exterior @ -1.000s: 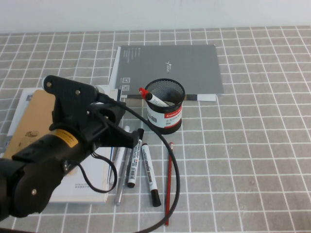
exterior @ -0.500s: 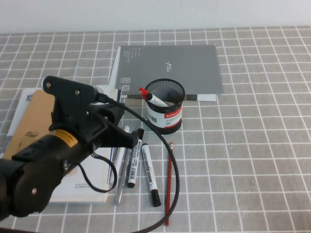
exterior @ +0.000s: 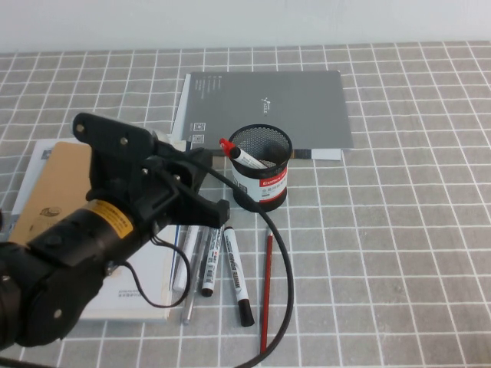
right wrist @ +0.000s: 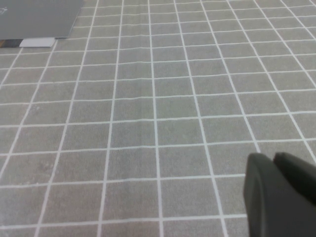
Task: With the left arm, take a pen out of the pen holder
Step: 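Take a marker out of the pen holder and lay it on the table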
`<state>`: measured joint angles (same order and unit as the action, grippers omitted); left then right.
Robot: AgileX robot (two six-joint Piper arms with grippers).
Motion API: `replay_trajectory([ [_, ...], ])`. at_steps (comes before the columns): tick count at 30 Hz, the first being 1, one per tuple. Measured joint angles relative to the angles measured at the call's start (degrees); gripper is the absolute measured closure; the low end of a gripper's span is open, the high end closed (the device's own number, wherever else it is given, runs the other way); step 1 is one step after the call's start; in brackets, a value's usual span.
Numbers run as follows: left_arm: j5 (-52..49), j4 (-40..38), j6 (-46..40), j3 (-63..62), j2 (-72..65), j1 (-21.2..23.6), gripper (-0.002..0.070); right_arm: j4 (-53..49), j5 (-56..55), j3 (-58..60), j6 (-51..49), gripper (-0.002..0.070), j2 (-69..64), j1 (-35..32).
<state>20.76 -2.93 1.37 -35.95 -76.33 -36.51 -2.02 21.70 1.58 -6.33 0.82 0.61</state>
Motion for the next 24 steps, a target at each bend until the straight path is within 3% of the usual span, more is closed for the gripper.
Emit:
replay_trajectory([
  [7,3.6,0.8,-0.7,1.0,-5.9,0.0,0.0654,0.0,0.0,0.0,0.0,0.0689,0.0,0.0],
  [10,6.2,1.9,-0.7,1.1,-9.6,0.0,0.0587,0.0,0.0,0.0,0.0,0.0689,0.0,0.0],
  [17,16.4,6.3,2.6,1.1,-16.7,0.0,0.0355,0.0,0.0,0.0,0.0,0.0689,0.0,0.0],
  [24,28.7,6.5,3.9,1.1,-21.1,0.0,0.0298,0.0,0.0,0.0,0.0,0.0689,0.0,0.0],
])
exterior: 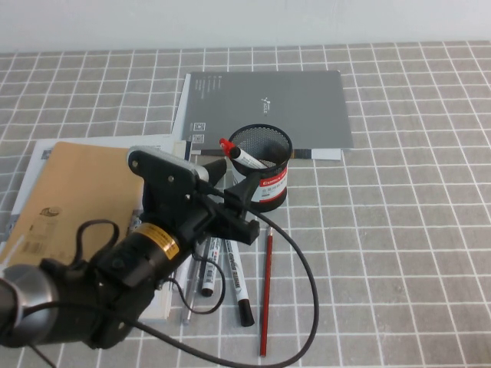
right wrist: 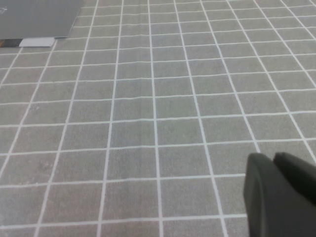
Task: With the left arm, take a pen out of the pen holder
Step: 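Take a marker out of the pen holder and lay it on the table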
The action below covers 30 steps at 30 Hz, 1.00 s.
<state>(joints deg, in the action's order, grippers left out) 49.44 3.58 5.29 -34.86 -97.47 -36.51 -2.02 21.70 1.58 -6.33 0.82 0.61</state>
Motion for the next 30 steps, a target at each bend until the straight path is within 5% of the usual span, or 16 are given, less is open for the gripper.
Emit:
replay_trajectory([
  [30,8.1,-2.2,3.0,-8.5,-11.3,0.5,0.0296,0.0,0.0,0.0,0.0,0.0689,0.0,0.0],
])
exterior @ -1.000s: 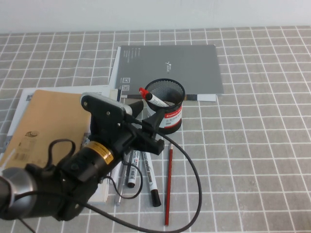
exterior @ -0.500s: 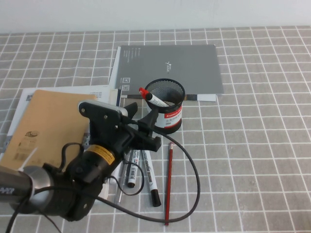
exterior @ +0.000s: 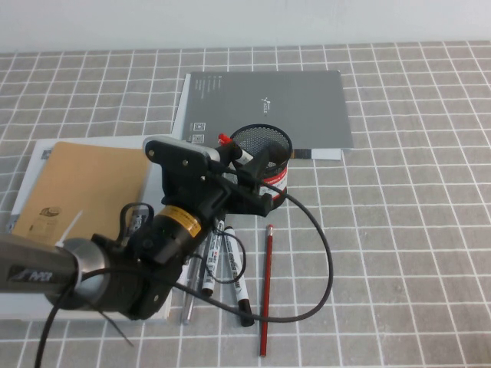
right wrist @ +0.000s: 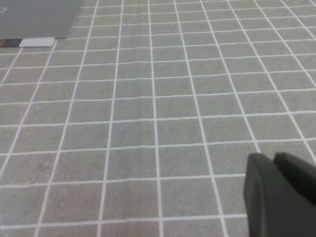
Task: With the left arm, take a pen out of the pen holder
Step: 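Take a marker out of the pen holder and lay it on the table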
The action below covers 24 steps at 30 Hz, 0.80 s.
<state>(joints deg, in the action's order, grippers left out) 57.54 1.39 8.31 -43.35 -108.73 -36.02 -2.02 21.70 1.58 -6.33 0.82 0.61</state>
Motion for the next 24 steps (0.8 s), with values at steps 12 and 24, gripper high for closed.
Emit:
replay_trajectory([
  [12,-2.6,0.7,0.7,-4.0,-1.9,0.0,0.0369,0.0,0.0,0.0,0.0,0.0689,0.0,0.0],
  [24,-2.4,1.1,0.9,-4.0,-1.9,0.0,0.0566,0.0,0.0,0.0,0.0,0.0689,0.0,0.0],
])
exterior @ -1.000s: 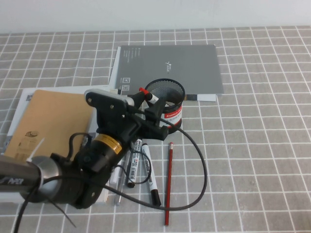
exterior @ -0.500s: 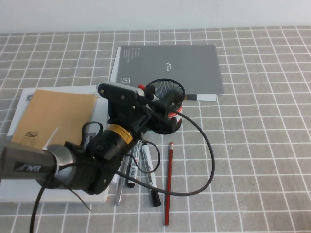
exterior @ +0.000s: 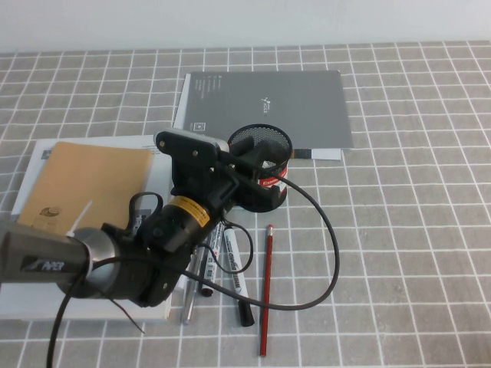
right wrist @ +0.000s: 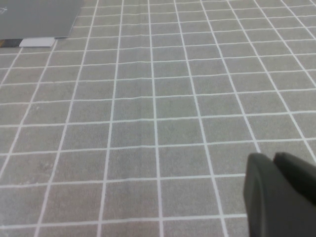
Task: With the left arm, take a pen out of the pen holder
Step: 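Take a marker out of the pen holder and lay it on the table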
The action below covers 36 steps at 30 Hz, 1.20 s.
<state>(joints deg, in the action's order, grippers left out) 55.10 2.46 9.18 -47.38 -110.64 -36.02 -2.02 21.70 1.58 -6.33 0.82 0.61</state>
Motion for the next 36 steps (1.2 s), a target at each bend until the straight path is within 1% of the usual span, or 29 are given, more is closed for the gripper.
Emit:
replay_trajectory([
  [7,-0.1,0.2,-1.5,0.0,3.0,0.0,0.0566,0.0,0.0,0.0,0.0,0.0689,0.0,0.0],
  [10,-0.9,0.9,-3.8,0.0,6.2,0.0,0.0566,0.0,0.0,0.0,0.0,0.0689,0.0,0.0],
  [14,-4.3,2.8,-7.4,0.0,12.3,0.0,0.0566,0.0,0.0,0.0,0.0,0.0689,0.0,0.0],
  [16,-6.9,4.5,-8.1,0.0,15.8,0.0,0.0566,0.0,0.0,0.0,0.0,0.0689,0.0,0.0],
  [19,-13.9,8.6,-8.2,-0.1,22.3,0.0,0.0566,0.0,0.0,0.0,0.0,0.0689,0.0,0.0],
  [21,-23.1,13.0,-5.6,-1.1,26.3,0.0,0.0566,0.0,0.0,0.0,0.0,0.0689,0.0,0.0],
  [22,-28.8,16.2,-2.1,-2.1,28.3,0.0,0.0566,0.0,0.0,0.0,0.0,0.0689,0.0,0.0],
  [23,-34.9,20.3,3.5,-3.5,30.1,0.0,0.0566,0.0,0.0,0.0,0.0,0.0689,0.0,0.0],
  [25,-45.8,31.8,19.3,-6.3,32.9,0.0,0.0566,0.0,0.0,0.0,0.0,0.0689,0.0,0.0],
  [26,-51.9,38.9,32.1,-7.9,34.6,-0.3,0.0566,0.0,0.0,0.0,0.0,0.0689,0.0,0.0],
  [27,-55.1,46.2,39.9,-8.6,35.6,-0.6,0.0566,0.0,0.0,0.0,0.0,0.0689,0.0,0.0],
  [28,-57.3,51.7,48.1,-9.0,37.0,-1.0,0.0566,0.0,0.0,0.0,0.0,0.0689,0.0,0.0],
  [30,-59.6,62.9,59.5,-9.1,39.5,-1.8,0.0566,0.0,0.0,0.0,0.0,0.0689,0.0,0.0],
  [33,-58.7,70.2,67.7,-9.1,41.3,-3.0,0.0566,0.0,0.0,0.0,0.0,0.0689,0.0,0.0],
  [36,-58.3,72.3,70.1,-8.0,41.4,-3.3,0.0566,0.0,0.0,0.0,0.0,0.0689,0.0,0.0],
])
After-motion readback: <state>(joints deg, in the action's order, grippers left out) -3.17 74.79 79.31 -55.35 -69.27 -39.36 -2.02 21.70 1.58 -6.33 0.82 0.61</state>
